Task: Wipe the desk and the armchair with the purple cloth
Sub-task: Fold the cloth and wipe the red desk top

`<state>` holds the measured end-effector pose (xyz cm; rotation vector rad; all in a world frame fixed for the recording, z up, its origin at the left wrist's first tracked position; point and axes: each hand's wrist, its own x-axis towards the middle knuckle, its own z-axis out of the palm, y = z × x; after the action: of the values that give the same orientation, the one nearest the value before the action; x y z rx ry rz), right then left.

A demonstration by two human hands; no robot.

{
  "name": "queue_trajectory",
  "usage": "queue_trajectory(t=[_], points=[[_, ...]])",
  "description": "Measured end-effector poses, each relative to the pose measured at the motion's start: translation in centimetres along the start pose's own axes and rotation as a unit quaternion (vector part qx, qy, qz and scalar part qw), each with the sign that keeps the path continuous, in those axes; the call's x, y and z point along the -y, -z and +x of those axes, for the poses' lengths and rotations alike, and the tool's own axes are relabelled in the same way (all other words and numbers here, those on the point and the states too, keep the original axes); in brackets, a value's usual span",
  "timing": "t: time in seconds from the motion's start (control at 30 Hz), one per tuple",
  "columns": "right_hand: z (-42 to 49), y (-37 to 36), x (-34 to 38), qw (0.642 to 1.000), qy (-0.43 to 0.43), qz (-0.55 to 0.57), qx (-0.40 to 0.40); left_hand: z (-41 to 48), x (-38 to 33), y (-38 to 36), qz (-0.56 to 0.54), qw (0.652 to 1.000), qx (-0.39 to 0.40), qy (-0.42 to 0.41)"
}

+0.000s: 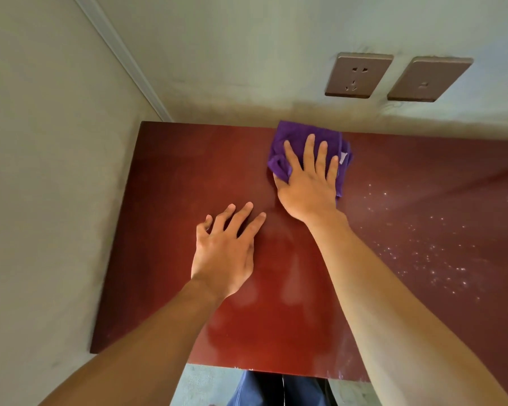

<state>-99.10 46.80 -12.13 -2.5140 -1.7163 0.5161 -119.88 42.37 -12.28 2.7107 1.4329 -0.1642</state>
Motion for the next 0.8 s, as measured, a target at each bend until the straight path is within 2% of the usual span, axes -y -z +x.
queue_trajectory(t=[0.17, 0.23, 0.33, 0.57, 0.8], points=[[-8.0, 0.1, -4.5, 1.000, 0.008, -0.021, 0.007, 0.4, -1.6, 1.5, -0.032, 0.999, -0.025, 0.022], [-12.1, -0.2, -6.3, 1.000, -0.005, -0.025, 0.004, 0.9, -3.4, 2.1, -0.053, 0.998, -0.041, 0.002], [-18.1, -1.0, -8.0, 0.999, -0.025, -0.031, 0.005, 2.1, -6.8, 2.7, -0.082, 0.995, -0.026, -0.042], [-30.3, -4.1, -7.3, 0.996, -0.069, -0.048, 0.015, 3.6, -12.2, 2.2, -0.051, 0.996, 0.053, -0.048], [-34.5, -6.6, -4.7, 0.990, -0.121, -0.069, 0.024, 3.8, -12.0, 1.3, -0.018, 0.998, 0.037, -0.051]])
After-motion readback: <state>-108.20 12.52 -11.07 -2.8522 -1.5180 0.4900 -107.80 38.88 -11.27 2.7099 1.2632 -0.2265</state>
